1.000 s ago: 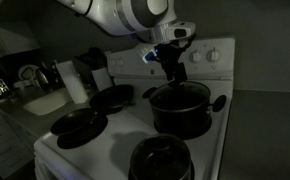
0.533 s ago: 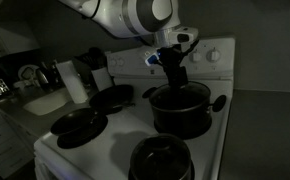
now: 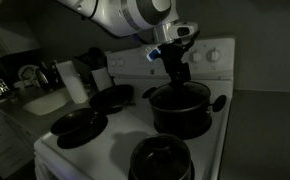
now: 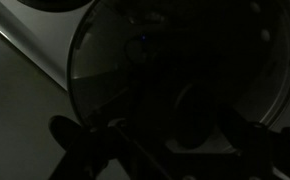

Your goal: Take the lid from the pot on the right back stove plate and put it on the stove

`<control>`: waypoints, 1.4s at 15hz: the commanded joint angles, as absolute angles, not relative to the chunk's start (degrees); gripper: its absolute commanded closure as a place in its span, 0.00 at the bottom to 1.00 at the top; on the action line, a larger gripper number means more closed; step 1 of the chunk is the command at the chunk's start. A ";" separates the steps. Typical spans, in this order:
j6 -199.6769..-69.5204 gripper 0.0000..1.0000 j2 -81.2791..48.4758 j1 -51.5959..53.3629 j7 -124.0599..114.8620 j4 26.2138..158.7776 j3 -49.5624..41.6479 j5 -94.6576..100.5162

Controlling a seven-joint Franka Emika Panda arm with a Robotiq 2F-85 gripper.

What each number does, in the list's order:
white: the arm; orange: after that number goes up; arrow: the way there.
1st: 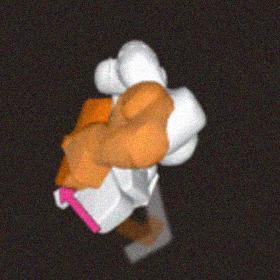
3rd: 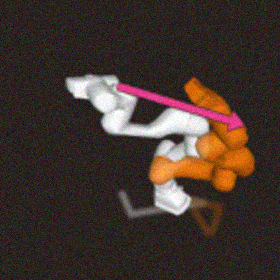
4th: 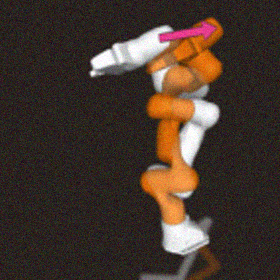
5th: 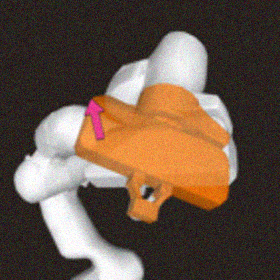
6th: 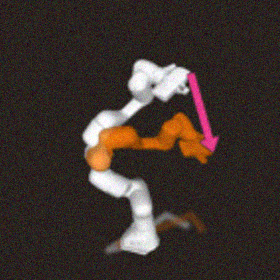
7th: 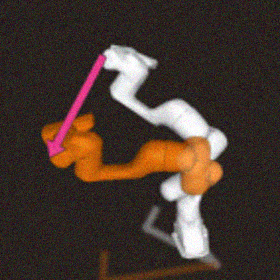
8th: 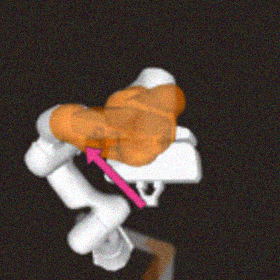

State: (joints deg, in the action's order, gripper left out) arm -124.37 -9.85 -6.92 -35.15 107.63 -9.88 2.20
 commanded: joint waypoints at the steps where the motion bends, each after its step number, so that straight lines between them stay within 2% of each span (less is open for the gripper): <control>1: -121.37 0.20 -10.13 -6.62 -33.54 106.51 -9.68 1.60; 2: -121.39 0.07 -10.24 -6.51 -33.52 106.65 -9.67 1.60; 3: -121.43 0.07 -10.31 -6.51 -33.23 106.73 -9.59 1.38; 4: -121.55 0.43 -10.28 -6.50 -33.14 106.85 -9.57 1.37; 5: -121.55 0.37 -10.26 -6.48 -33.06 106.87 -9.57 1.33; 6: -121.68 0.37 -10.18 -6.49 -32.95 106.98 -9.59 1.28; 12: -121.87 0.81 -9.95 -6.43 -32.45 107.27 -9.51 0.97; 13: -121.61 0.86 -9.84 -6.35 -32.33 107.28 -9.44 0.99; 21: -121.59 0.86 -3.52 -4.39 -24.93 111.00 -8.21 5.91</control>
